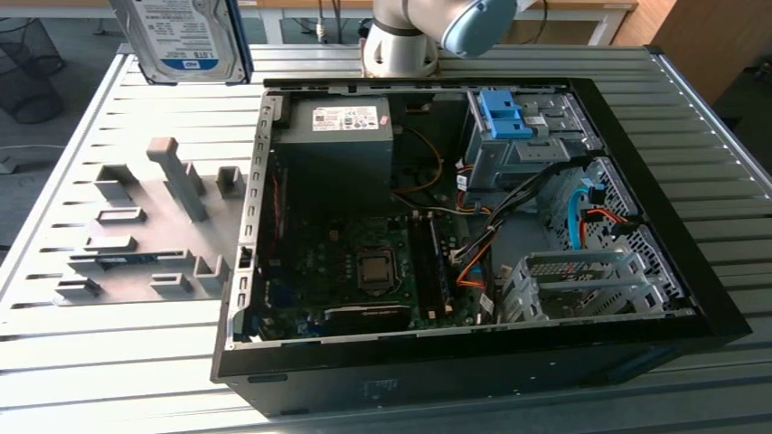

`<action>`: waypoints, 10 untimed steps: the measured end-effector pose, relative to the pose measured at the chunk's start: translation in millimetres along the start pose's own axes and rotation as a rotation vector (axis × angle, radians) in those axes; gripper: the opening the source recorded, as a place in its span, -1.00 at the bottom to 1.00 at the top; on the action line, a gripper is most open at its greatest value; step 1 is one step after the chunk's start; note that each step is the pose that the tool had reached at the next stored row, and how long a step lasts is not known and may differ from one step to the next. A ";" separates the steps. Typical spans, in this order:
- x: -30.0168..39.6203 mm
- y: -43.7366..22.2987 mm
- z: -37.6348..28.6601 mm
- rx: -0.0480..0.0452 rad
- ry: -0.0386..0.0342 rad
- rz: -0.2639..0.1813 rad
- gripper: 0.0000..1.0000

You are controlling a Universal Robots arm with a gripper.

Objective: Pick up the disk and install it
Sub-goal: 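Pick up the disk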

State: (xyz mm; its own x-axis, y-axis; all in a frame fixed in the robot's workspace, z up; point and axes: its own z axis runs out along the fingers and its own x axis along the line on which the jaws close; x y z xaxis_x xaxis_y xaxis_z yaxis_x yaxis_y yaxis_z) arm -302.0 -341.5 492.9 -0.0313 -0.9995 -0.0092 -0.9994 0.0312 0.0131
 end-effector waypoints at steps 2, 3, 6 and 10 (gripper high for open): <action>-0.1 -2.7 -0.1 0.0000 0.0000 0.000 -0.27; -0.1 -3.9 -0.1 -0.0001 0.0000 0.000 -0.27; 0.2 -6.4 -0.2 -0.0001 0.0001 0.000 -0.27; 2.5 -7.3 -0.2 -0.0001 0.0001 0.000 -0.27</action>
State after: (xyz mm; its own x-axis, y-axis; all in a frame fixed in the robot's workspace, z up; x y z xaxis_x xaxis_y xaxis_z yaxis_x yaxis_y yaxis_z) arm -294.7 -344.2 493.0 -0.0314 -0.9995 -0.0091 -0.9994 0.0312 0.0132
